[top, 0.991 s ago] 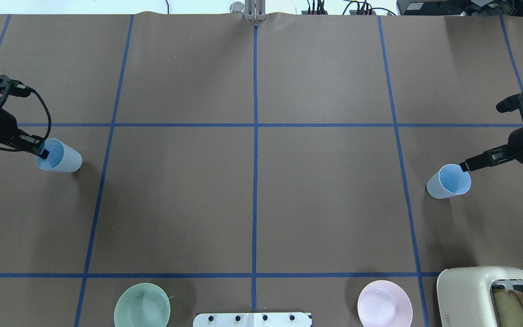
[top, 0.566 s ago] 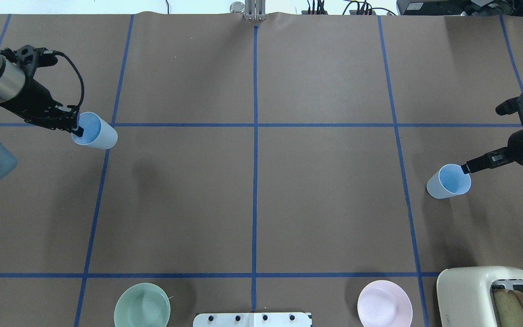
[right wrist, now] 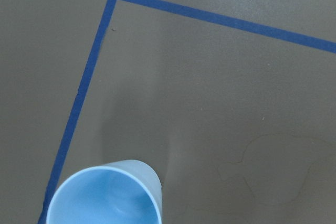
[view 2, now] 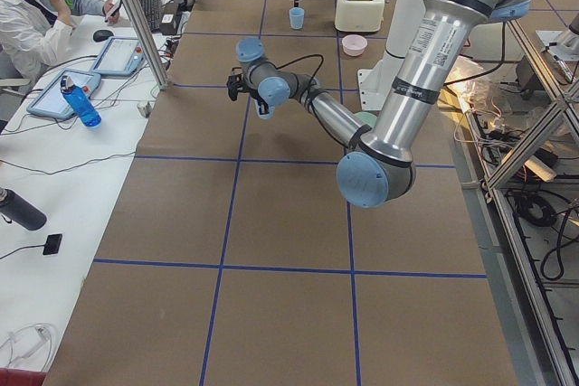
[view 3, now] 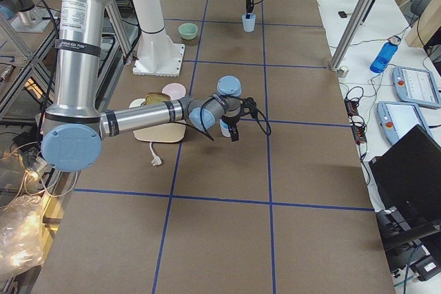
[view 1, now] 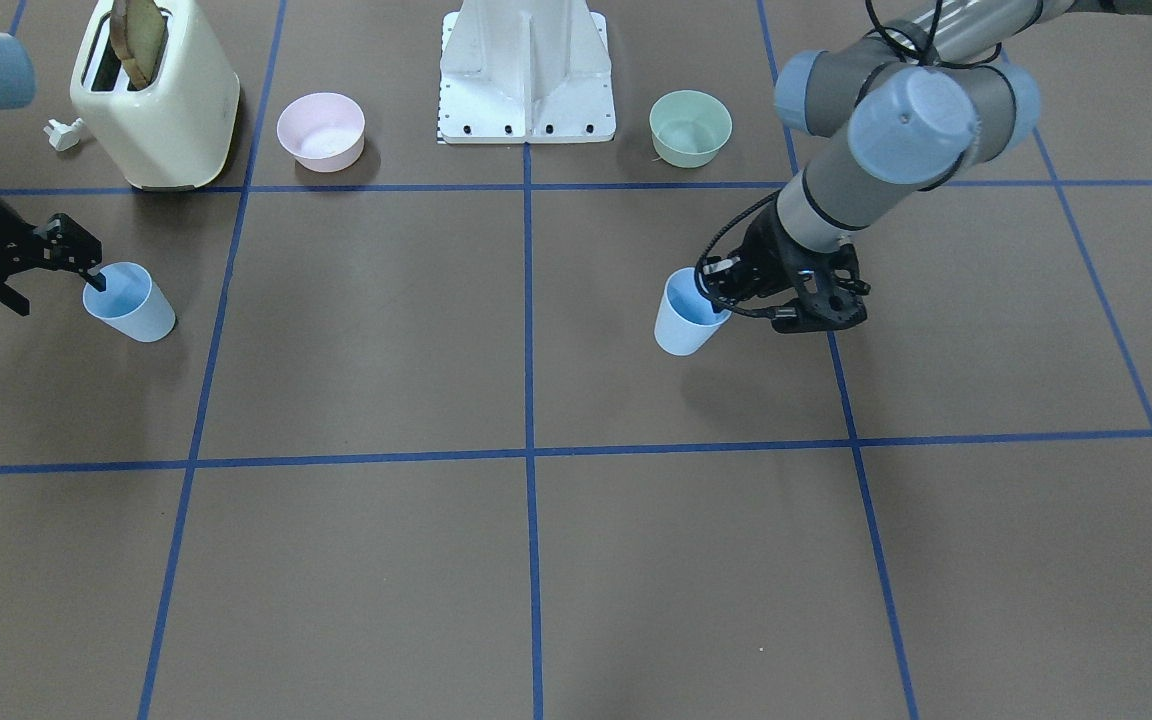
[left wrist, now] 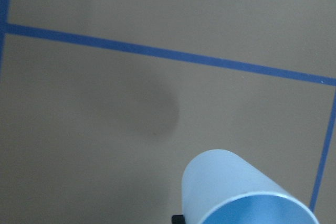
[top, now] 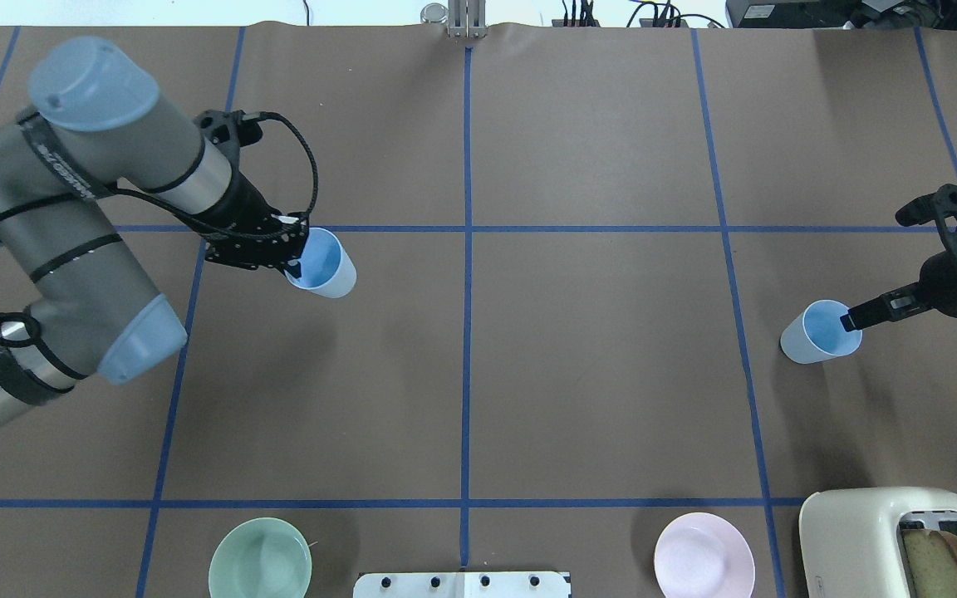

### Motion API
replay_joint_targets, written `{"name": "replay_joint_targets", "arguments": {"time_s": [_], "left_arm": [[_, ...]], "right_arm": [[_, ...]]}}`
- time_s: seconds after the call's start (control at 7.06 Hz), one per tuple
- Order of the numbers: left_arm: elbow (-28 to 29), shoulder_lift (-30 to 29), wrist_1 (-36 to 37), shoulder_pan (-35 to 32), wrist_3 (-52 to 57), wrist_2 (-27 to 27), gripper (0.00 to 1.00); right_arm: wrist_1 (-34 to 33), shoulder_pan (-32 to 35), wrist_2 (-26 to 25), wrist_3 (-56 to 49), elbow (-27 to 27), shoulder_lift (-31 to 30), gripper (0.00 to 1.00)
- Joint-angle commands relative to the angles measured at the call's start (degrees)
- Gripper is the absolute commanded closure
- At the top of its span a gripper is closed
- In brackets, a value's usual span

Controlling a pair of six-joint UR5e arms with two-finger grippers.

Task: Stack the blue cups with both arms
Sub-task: 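Grasp the blue cup with the left gripper and carry it toward the table center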

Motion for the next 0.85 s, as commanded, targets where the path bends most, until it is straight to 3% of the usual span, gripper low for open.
{"name": "replay_joint_targets", "arguments": {"time_s": [0.0,0.71], "left_arm": [[1.46,-5.19,1.57,5.04,-6.26,4.47,1.0],[6.64,-11.44,2.73,8.56,-8.72,7.3,1.0]], "right_arm": [[-0.04,-0.77,-0.1,0.0,-0.42,0.33,0.13],[-3.46,-2.96,-0.18,-0.08,-0.69,1.74,0.46]]}}
